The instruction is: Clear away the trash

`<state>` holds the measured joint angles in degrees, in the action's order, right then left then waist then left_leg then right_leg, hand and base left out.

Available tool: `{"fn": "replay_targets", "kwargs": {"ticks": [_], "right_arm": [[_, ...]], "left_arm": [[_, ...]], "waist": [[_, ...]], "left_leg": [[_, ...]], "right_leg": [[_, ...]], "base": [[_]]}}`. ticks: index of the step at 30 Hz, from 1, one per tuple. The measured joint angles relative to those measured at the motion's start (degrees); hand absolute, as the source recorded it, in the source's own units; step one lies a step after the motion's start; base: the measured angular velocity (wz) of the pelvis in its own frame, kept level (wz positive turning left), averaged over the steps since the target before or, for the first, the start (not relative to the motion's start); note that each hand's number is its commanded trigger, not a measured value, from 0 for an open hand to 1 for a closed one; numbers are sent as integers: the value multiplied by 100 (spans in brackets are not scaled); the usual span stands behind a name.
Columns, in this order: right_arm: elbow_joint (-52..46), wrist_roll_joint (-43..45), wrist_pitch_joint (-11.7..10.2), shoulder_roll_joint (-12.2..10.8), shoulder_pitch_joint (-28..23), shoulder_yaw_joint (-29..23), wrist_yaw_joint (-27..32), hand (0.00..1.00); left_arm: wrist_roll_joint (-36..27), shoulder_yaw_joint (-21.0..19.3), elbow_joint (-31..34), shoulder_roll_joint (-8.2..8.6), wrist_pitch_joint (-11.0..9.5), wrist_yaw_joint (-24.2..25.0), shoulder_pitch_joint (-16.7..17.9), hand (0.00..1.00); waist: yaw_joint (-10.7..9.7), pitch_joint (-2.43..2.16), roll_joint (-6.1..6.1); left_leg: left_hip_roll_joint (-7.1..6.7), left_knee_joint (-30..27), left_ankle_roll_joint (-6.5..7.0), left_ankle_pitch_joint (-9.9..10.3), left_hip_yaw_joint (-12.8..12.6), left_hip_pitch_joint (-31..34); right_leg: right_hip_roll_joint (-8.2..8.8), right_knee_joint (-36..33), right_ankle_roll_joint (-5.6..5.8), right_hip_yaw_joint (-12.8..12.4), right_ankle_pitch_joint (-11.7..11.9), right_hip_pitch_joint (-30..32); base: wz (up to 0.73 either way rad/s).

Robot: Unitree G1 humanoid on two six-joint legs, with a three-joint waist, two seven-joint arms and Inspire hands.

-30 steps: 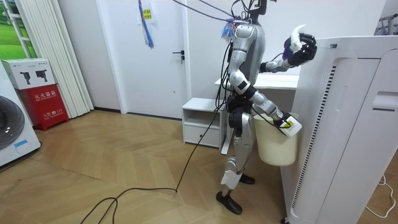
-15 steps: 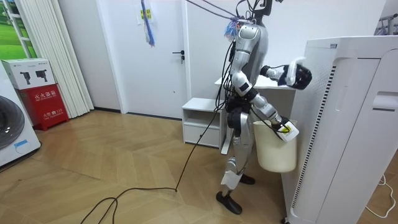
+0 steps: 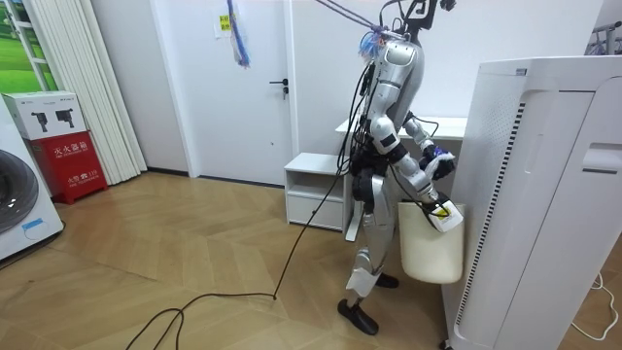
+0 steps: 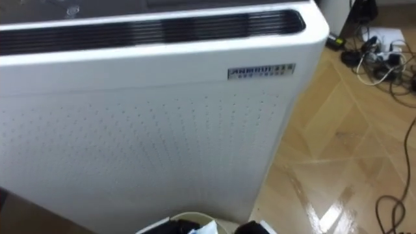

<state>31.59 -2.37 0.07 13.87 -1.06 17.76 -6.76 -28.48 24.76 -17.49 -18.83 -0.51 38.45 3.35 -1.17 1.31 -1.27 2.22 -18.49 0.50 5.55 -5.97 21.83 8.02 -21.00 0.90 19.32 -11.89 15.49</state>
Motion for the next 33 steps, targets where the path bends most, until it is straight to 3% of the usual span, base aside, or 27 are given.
{"fn": "replay_targets", "kwargs": {"ticks": [7,8,9,10,16,33], "right_arm": [[40,-4,-84,55,5,2,189,100],[40,-14,-97,57,4,2,212,100],[39,-48,-135,63,8,-1,261,100],[41,-59,-141,70,11,-3,300,100],[151,-66,-141,86,31,9,286,100],[219,-213,-135,81,12,130,233,100]], "left_arm": [[1040,-187,-342,25,-142,-315,62,98],[1113,-208,-396,30,-144,-347,69,80],[1273,-230,-440,31,-144,-434,69,54],[1359,-240,-463,35,-144,-501,68,0],[1363,-334,-683,177,-148,-682,60,0],[1583,-422,-721,229,-148,-798,23,0]], "waist": [[44,27,-81],[48,25,-96],[63,21,-123],[71,22,-147],[196,14,-167],[225,17,-157]], "left_leg": [[23,-128,3,2,-10,288],[20,-129,3,2,-11,307],[18,-133,3,2,-22,373],[15,-133,11,-19,-33,433],[6,-133,18,-48,-70,492],[6,-226,33,-59,-82,565]], "right_leg": [[-5,-83,-32,111,-33,210],[-3,-99,-37,108,-36,234],[11,-164,-47,101,-56,326],[72,-220,-56,116,-70,406],[156,-384,-63,94,-144,567],[189,-468,-53,164,-188,571]], "base": [[8],[0],[0],[3],[1],[2]]}}
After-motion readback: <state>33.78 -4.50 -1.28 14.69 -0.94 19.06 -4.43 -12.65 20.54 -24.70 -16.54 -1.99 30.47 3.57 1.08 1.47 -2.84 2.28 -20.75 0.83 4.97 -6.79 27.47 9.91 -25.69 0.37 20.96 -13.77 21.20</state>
